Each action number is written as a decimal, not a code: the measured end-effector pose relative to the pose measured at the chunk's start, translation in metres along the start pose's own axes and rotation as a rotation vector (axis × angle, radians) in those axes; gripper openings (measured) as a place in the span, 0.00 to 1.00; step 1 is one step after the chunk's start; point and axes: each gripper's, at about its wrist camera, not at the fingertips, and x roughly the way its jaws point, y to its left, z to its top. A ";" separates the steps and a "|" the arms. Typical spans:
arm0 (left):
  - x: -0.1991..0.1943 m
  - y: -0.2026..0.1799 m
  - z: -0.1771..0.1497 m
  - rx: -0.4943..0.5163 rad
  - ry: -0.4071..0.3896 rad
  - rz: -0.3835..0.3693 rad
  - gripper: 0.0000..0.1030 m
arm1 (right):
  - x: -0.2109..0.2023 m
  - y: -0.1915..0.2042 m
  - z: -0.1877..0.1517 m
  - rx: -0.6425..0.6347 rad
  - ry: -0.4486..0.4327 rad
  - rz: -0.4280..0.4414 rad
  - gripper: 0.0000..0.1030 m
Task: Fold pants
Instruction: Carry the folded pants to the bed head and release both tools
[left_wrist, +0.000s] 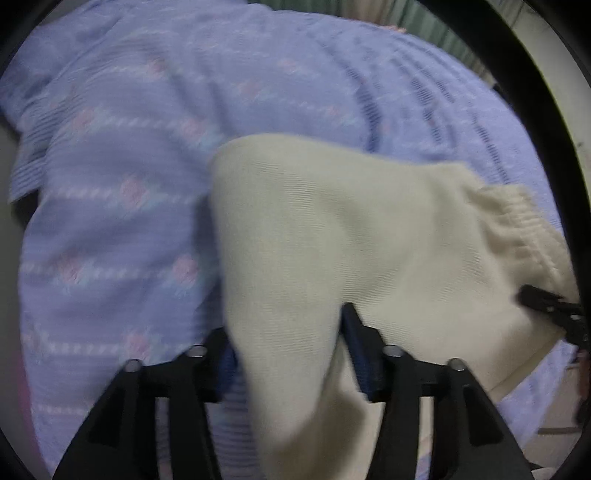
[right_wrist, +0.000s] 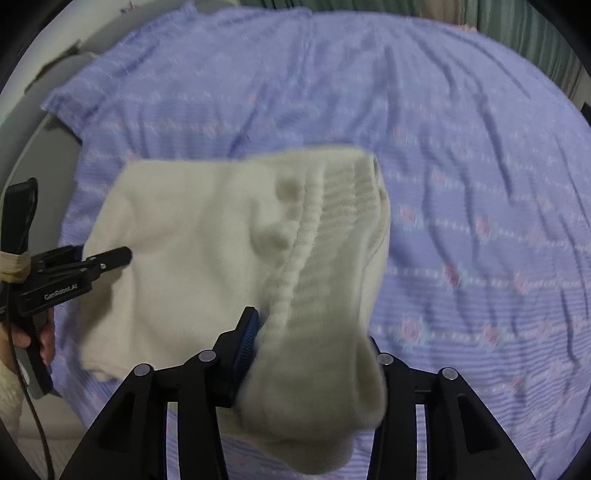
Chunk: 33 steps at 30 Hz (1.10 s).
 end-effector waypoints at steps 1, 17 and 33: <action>-0.004 0.001 -0.006 0.006 -0.021 0.050 0.72 | 0.001 -0.001 -0.004 -0.009 0.008 -0.004 0.45; -0.134 -0.097 -0.042 0.027 -0.222 0.181 0.86 | -0.107 -0.067 -0.043 -0.010 -0.187 -0.252 0.74; -0.334 -0.314 -0.101 0.001 -0.464 0.168 1.00 | -0.371 -0.128 -0.162 -0.098 -0.475 -0.186 0.95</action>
